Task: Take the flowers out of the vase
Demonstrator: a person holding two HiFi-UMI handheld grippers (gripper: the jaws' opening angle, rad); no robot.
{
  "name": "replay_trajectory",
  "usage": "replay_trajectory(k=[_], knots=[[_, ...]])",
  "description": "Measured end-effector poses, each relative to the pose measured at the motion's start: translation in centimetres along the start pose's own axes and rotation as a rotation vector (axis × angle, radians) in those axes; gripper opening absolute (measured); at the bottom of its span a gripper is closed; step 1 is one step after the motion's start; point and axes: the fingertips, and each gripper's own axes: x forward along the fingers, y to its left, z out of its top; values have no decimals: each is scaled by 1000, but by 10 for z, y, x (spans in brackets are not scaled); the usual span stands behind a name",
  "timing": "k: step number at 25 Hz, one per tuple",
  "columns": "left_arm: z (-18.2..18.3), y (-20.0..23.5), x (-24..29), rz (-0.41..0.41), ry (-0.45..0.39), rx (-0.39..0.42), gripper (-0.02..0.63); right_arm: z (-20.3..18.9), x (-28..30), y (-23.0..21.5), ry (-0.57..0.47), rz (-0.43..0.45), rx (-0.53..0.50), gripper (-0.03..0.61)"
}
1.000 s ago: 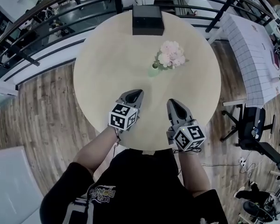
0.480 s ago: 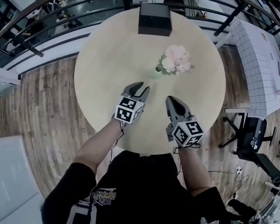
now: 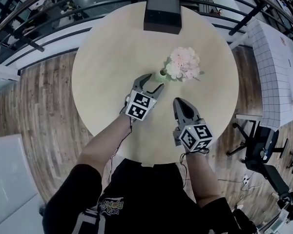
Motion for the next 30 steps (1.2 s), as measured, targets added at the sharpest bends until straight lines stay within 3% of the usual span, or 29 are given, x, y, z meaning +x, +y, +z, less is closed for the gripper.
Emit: replay_trajectory(k=[10, 13, 30], knots=[[5, 1, 34, -2, -26, 36, 253, -3, 24, -25, -3, 33, 0, 26], [9, 1, 40, -3, -38, 39, 253, -2, 34, -30, -6, 41, 8, 123], [8, 2, 44, 10, -61, 13, 245, 4, 105, -41, -22, 106, -45, 196]])
